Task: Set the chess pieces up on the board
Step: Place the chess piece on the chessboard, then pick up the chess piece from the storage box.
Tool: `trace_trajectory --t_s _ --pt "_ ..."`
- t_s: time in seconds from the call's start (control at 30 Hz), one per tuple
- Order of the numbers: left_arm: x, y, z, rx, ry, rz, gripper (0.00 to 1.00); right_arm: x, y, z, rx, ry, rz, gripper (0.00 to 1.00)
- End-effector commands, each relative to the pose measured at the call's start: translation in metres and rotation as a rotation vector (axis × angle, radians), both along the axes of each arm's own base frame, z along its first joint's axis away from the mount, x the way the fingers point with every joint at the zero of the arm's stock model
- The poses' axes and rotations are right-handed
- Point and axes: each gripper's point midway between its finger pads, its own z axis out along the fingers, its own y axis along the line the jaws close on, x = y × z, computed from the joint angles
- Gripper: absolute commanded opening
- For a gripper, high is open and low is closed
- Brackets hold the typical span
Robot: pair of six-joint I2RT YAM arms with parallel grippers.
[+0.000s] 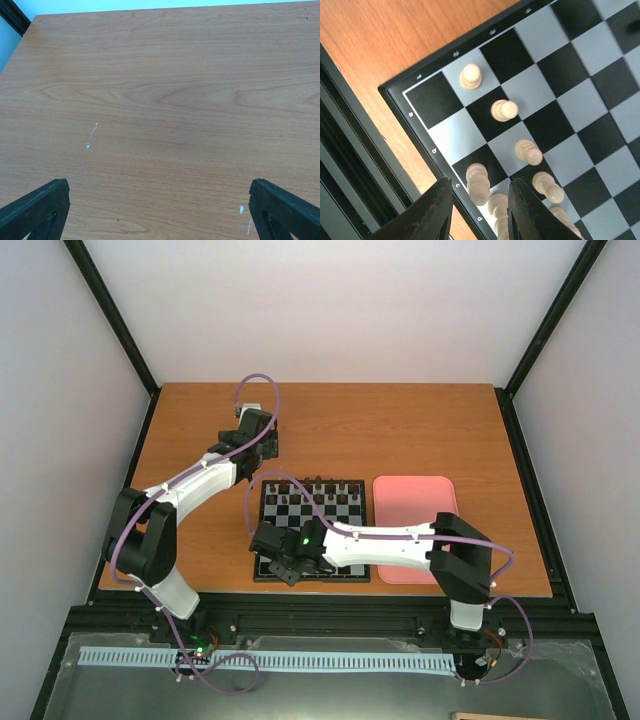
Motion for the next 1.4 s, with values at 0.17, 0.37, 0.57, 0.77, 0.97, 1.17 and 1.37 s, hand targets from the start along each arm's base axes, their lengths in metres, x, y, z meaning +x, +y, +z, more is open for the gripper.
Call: trace_trajectory --t_s 0.17,0.37,0.57,0.77,0.97,1.17,1.37 --pt "0.003 -0.004 0.019 -0.014 -0.042 -0.009 1.00 0.031 -0.014 0.072 0.128 -0.162 -0.103 0.43" --pt "0.003 -0.006 0.018 -0.019 -0.039 -0.013 1.00 0.074 -0.077 0.074 0.104 -0.176 -0.355 0.47" --pt "0.004 -0.007 0.016 -0.019 -0.034 -0.017 1.00 0.106 -0.194 0.048 0.007 -0.138 -0.732 0.50" --pt "0.006 -0.009 0.016 -0.028 -0.034 -0.024 1.00 0.087 -0.292 0.016 -0.063 -0.070 -1.048 0.49" --pt "0.008 -0.014 0.010 -0.038 -0.017 -0.041 1.00 0.070 -0.319 0.006 -0.047 -0.029 -1.199 0.48" --pt "0.009 -0.023 0.011 -0.075 -0.016 -0.074 1.00 0.059 -0.341 -0.003 -0.052 -0.046 -1.326 0.48" --pt "0.012 -0.031 0.007 -0.099 -0.006 -0.102 1.00 0.063 -0.360 0.000 -0.016 -0.095 -1.425 0.49"
